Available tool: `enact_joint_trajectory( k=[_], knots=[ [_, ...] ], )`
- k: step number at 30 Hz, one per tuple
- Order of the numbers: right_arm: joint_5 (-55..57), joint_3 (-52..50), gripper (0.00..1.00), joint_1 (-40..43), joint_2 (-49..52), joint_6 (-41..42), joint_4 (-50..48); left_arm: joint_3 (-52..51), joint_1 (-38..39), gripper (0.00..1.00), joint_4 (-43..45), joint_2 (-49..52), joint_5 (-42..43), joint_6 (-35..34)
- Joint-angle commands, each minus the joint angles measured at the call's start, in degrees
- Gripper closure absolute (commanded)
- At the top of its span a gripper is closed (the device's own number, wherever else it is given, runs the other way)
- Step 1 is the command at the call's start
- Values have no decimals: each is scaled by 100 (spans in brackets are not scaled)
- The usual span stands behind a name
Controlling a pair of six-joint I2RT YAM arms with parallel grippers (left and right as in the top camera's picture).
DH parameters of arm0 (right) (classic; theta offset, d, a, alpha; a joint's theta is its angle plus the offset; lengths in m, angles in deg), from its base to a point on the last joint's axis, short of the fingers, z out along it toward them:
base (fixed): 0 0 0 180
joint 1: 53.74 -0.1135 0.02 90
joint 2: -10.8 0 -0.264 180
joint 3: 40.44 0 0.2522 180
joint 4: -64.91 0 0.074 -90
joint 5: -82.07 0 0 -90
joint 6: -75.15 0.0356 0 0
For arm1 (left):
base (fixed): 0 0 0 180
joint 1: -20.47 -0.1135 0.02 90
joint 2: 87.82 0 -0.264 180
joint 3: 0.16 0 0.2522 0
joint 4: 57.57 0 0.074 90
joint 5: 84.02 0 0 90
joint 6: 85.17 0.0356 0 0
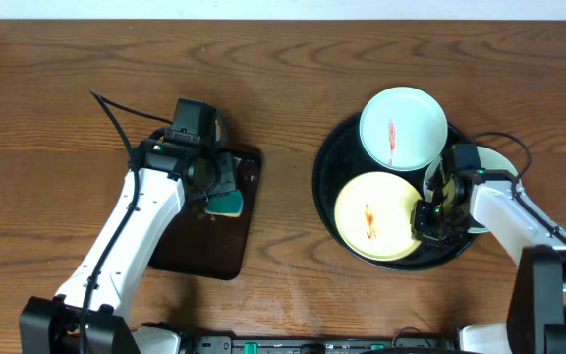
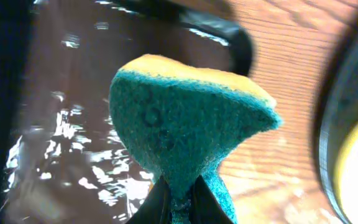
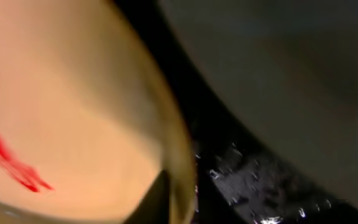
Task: Clean dirty plates on tray and stack at the side
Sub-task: 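Grasp the sponge with left gripper and yellow plate rim with right, then carry the sponge with the left gripper onto the yellow plate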
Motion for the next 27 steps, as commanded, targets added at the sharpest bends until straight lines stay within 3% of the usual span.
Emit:
enact_joint_trajectory(
  k=[1, 5, 9, 17, 18, 22, 27],
  knots=[
    [-229, -57, 99, -105, 210, 39, -400, 125, -2, 92, 74, -37, 745, 396],
    [-232, -55, 99, -256, 70, -61, -846, 236, 129, 92, 186, -42, 730, 684],
    [-192, -55, 99, -407, 33, -133, -990, 450, 389, 92, 343, -42, 758, 343],
    [-181, -57, 99, -555, 37, 1379, -1062, 457, 1569, 93, 1403, 195, 968, -522],
    [-223, -57, 99, -577, 37, 1307, -1080, 457, 1676, 93, 1473, 245, 966, -610],
    [-103, -57, 75, -518, 35, 46, -1200, 457, 1834, 93, 1541, 302, 968, -826],
    [-103, -57, 73, -369, 35, -1226, -1707, 457, 1821, 93, 1622, 302, 973, -848]
  ],
)
